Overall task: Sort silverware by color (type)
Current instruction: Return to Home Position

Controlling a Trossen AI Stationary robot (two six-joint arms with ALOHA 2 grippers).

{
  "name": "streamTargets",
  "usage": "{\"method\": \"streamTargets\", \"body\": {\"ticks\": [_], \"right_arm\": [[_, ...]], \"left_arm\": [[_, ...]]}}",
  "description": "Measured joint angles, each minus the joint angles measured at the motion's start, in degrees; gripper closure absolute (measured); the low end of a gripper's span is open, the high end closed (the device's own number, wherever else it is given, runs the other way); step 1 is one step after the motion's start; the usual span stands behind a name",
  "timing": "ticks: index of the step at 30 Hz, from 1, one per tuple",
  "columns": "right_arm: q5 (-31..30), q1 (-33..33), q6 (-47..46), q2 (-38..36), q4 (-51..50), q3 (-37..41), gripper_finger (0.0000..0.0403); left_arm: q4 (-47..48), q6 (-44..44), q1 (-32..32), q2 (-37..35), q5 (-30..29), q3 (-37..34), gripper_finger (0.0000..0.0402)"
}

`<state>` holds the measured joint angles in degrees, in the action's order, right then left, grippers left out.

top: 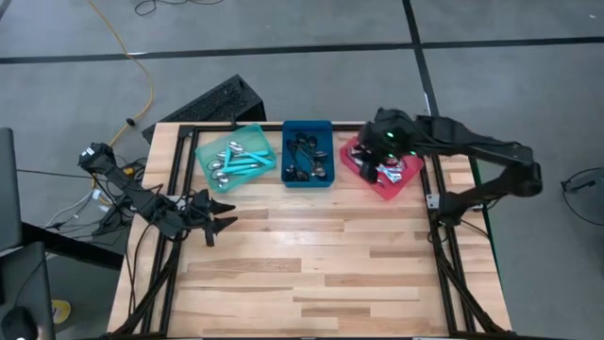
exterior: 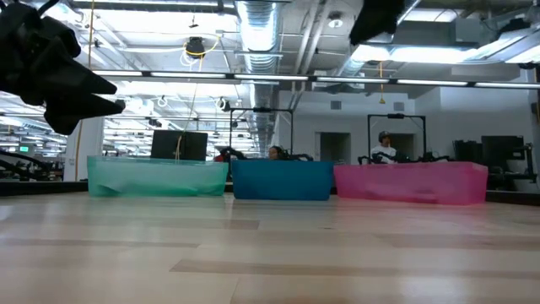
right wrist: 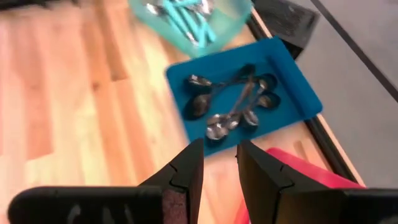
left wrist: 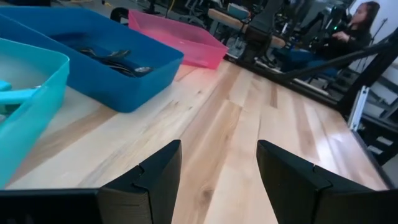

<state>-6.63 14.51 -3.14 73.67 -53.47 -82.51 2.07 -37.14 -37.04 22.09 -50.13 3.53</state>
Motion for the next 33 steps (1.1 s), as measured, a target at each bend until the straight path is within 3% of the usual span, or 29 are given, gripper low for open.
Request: {"method": "streamTargets", "body": {"ticks": [7, 14, 21, 27, 33], "right_arm": [[-0.81, -7.92, -0.24, -9.34, 2.10, 7.72, 0.0282], [-0.82, -13.46, -3.56, -19.98, 15.70, 22.51, 0.0282], [-1.95, -16.59, -7.47, -27.97, 23.04, 31.69, 0.0282], [-12.80, -18.39, -8.16, -34.36, 29.06, 34.64, 0.0282], [-11.22, -20.58, -12.21, -37.42, 26.86, 34.66, 0.0282]], "left_arm": [[-0.83, -1.16, 0.00, 0.00, -0.07, 0.02, 0.0207], [-3.33, -0.17, 0.00, -0.02, -0.06, 0.11, 0.0207], [-6.02, -2.75, 0.00, 0.00, -0.07, 0.13, 0.0207], [-17.23, 1.71, 0.00, 0.00, -0.02, 0.22, 0.0207], [-23.25, 5.85, 0.00, -0.02, 1.89, 2.41, 0.0207]]}}
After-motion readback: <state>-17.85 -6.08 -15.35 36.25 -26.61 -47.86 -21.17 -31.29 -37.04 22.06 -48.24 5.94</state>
